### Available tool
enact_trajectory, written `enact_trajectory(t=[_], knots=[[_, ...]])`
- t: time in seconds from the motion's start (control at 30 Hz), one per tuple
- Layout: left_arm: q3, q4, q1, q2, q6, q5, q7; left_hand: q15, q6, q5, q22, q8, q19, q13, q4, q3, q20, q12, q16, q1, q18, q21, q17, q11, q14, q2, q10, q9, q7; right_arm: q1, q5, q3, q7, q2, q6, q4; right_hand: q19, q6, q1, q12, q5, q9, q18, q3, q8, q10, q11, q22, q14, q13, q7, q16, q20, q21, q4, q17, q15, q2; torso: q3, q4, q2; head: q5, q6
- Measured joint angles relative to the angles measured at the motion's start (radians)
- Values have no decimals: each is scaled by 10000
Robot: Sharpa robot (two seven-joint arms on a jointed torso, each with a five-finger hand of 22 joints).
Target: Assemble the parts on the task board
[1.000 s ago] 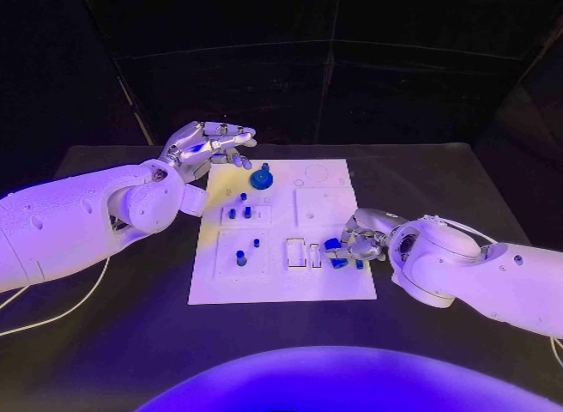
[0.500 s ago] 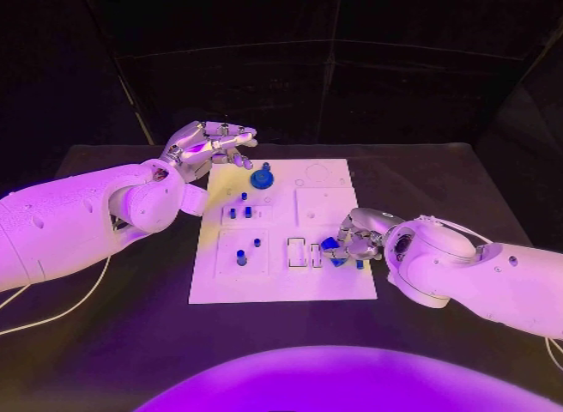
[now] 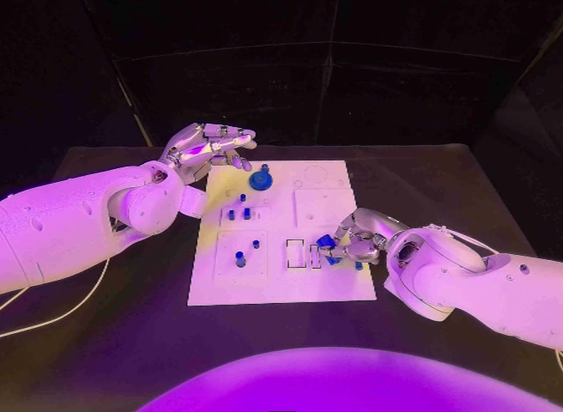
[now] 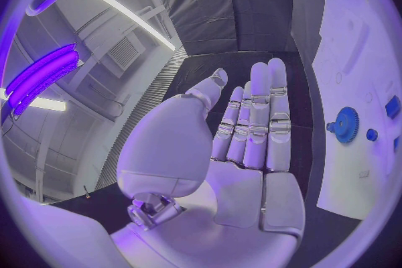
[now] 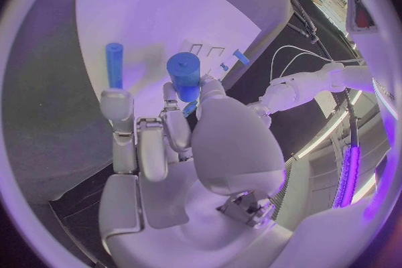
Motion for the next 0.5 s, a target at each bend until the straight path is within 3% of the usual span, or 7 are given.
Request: enact_trajectory(t=[0.27,0.5], knots=[[-2,7,0,0,9,0,-6,0,-37,0,-15,0,0,0,28,-28,0,0,0,0,0,-46,-1,-36,0,0,-36,0,37,1,533,1,231,266,-585,-35,0,-1,-67,0,0,23,0,-124,0,13,14,-1,0,37,1,0,0,-1,124,0,0,57,-1,12,7,27,5],[-3,7,0,4,17,0,-10,0,-37,0,-36,0,33,8,28,-28,-32,0,0,-48,1,-46,11,-36,0,48,-36,0,37,2,778,2,269,684,-582,-280,-1,30,-303,-1,-254,77,0,-329,9,13,14,-2,0,35,-30,0,0,-2,330,-1,1,58,1,12,12,72,9]])
